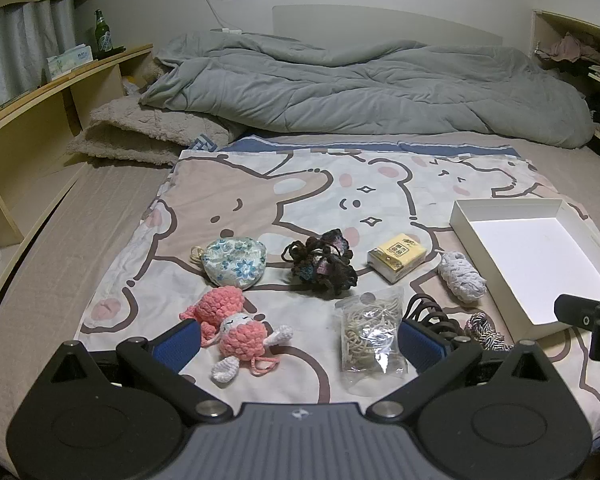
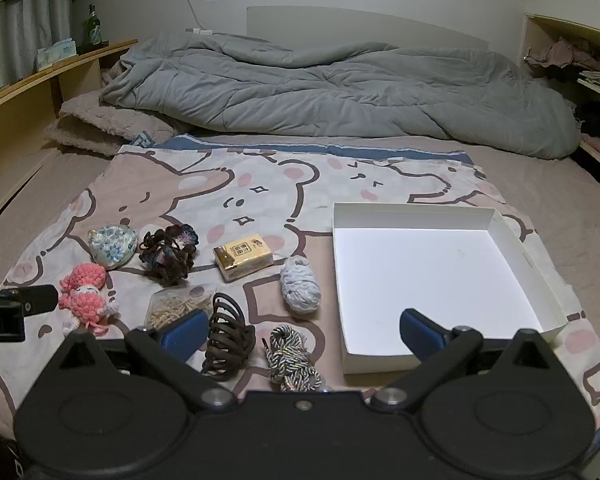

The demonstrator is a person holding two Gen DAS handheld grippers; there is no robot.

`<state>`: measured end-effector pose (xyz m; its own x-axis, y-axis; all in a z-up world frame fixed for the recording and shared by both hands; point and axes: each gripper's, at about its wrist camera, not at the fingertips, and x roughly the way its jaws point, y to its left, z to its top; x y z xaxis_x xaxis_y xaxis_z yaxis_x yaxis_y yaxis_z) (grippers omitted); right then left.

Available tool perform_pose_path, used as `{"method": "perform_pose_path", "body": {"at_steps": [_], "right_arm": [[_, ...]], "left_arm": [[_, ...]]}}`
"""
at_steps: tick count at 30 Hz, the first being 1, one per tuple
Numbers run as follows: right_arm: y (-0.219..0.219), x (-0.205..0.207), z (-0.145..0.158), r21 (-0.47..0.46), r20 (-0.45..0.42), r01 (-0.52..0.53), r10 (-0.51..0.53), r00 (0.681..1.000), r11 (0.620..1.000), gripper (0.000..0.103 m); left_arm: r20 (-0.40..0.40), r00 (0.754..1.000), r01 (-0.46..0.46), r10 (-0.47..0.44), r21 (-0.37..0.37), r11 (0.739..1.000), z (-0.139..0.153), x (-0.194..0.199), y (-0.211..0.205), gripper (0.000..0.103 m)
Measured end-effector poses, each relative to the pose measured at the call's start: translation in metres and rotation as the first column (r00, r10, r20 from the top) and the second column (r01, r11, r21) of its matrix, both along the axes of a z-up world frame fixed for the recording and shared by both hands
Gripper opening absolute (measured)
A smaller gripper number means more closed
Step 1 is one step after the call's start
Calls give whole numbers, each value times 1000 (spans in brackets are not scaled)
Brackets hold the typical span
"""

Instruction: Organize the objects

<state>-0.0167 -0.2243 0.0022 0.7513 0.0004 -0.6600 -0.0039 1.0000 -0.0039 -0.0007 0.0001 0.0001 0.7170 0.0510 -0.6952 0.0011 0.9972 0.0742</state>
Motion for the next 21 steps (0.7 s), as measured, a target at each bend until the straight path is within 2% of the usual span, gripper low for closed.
{"method": "perform_pose_path", "body": {"at_steps": [21], "right_arm": [[0, 0, -3, -2, -4, 4, -4, 1000, 1000, 103]], "left_arm": [[-5, 1000, 3, -3, -11, 1000, -1, 1, -4, 103]]}}
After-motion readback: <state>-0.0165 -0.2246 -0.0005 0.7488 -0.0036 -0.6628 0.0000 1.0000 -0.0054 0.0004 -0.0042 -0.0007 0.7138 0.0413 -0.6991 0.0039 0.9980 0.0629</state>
